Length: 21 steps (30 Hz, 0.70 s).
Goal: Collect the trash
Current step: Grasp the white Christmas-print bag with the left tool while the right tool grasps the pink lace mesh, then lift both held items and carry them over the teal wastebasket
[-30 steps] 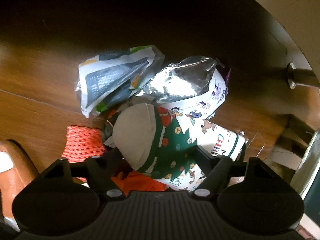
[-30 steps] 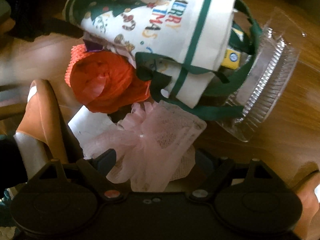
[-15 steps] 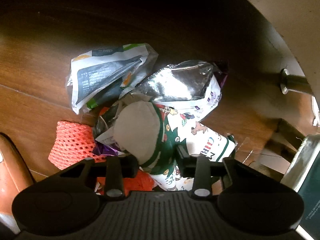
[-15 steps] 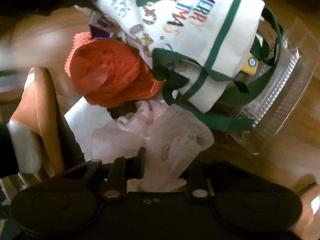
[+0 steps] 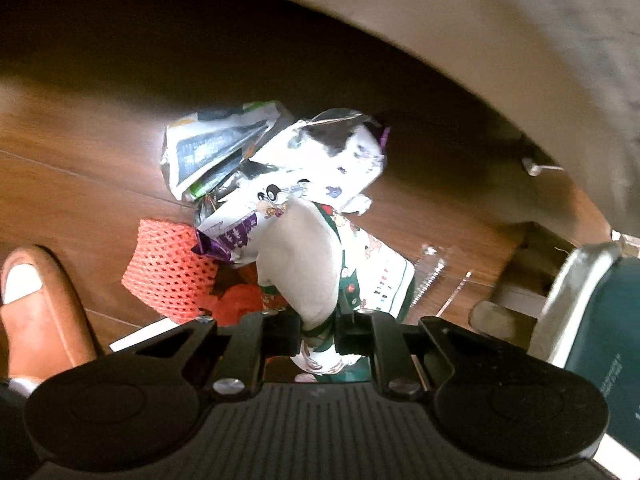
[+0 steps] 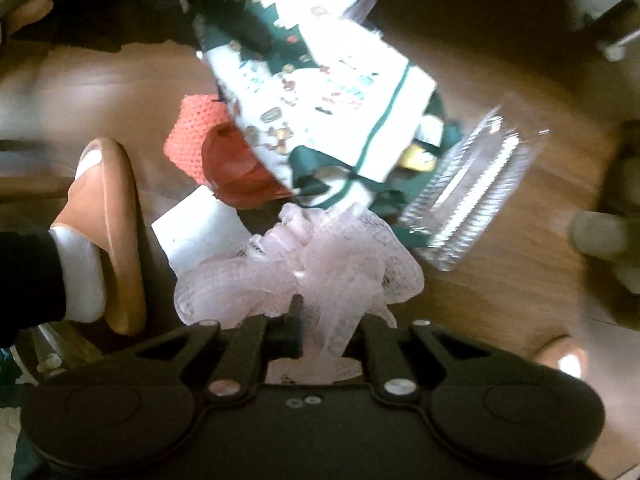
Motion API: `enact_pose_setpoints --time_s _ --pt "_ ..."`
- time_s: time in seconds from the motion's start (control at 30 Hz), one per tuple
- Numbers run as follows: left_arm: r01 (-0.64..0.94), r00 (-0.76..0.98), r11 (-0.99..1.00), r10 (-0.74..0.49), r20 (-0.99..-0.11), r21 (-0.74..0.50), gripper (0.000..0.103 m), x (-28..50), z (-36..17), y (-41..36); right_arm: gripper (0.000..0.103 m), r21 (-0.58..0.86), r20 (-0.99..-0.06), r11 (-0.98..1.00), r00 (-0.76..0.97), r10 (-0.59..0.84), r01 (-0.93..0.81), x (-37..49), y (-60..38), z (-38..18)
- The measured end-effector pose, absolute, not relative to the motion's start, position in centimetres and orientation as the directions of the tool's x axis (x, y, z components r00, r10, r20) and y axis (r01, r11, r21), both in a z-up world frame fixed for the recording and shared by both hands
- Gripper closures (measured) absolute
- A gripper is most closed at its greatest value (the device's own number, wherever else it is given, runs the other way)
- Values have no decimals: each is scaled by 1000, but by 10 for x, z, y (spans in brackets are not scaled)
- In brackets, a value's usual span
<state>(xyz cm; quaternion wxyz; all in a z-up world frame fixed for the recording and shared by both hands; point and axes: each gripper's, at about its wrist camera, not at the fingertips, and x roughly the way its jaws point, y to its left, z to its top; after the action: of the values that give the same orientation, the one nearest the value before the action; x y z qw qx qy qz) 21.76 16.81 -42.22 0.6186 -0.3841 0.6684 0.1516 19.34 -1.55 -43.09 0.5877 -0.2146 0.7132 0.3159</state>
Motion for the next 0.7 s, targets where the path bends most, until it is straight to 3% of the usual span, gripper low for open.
enact_pose_setpoints --time_s 0.4,0.7 --pt "-645 168 711 -225 -960 -280 90 184 -317 148 95 120 -987 786 13 161 -606 203 -66 -312" --pt "-560 298 782 -120 -947 -275 90 152 -218 132 95 103 -928 787 226 296 -609 188 -111 -218"
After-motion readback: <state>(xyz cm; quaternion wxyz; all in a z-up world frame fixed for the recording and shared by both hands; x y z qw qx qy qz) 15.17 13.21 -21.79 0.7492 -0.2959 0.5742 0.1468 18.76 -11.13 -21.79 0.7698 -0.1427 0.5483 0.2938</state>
